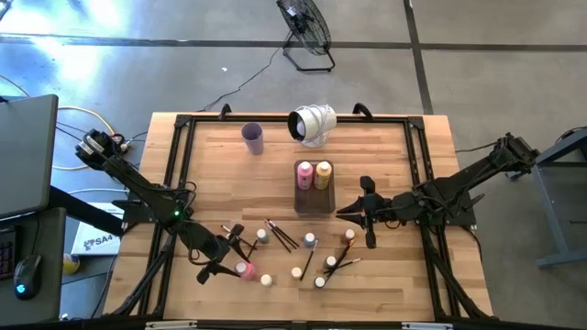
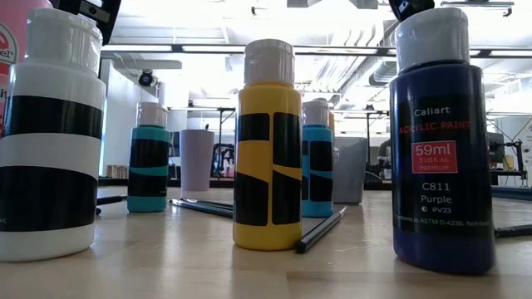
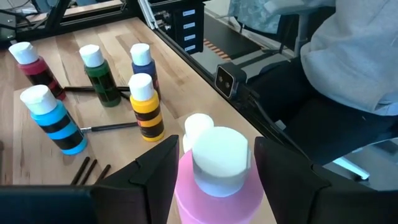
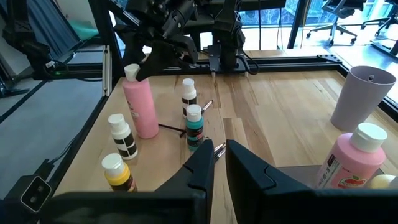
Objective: Pick & Place Paint Supplies
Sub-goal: Put the pink paint bottle into the black bin
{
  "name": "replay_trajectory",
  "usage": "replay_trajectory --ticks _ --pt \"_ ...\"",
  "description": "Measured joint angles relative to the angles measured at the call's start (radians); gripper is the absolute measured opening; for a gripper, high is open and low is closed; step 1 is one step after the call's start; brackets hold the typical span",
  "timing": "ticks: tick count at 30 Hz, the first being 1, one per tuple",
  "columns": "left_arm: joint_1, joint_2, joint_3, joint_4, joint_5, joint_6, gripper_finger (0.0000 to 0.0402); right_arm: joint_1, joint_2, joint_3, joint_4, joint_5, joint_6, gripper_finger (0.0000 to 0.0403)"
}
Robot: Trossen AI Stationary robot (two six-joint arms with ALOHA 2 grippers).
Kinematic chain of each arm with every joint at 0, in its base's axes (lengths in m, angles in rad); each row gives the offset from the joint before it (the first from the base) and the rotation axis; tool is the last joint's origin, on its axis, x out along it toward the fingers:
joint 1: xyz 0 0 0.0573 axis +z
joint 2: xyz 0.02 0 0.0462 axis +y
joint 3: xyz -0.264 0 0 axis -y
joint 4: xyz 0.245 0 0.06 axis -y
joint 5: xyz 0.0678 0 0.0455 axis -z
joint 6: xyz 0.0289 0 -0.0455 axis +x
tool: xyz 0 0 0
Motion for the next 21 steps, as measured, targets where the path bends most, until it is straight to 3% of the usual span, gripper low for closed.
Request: replay_trajectory --ticks 16,21 --pt "0.000 0.000 0.000 -0.006 0.000 0.000 0.0204 0.000 0.000 0.000 0.000 0.000 0.006 0.0032" --pt "0.000 0.000 0.000 -0.005 0.000 0.001 0.0182 0.000 0.000 0.000 0.000 0.000 0.007 0.0032"
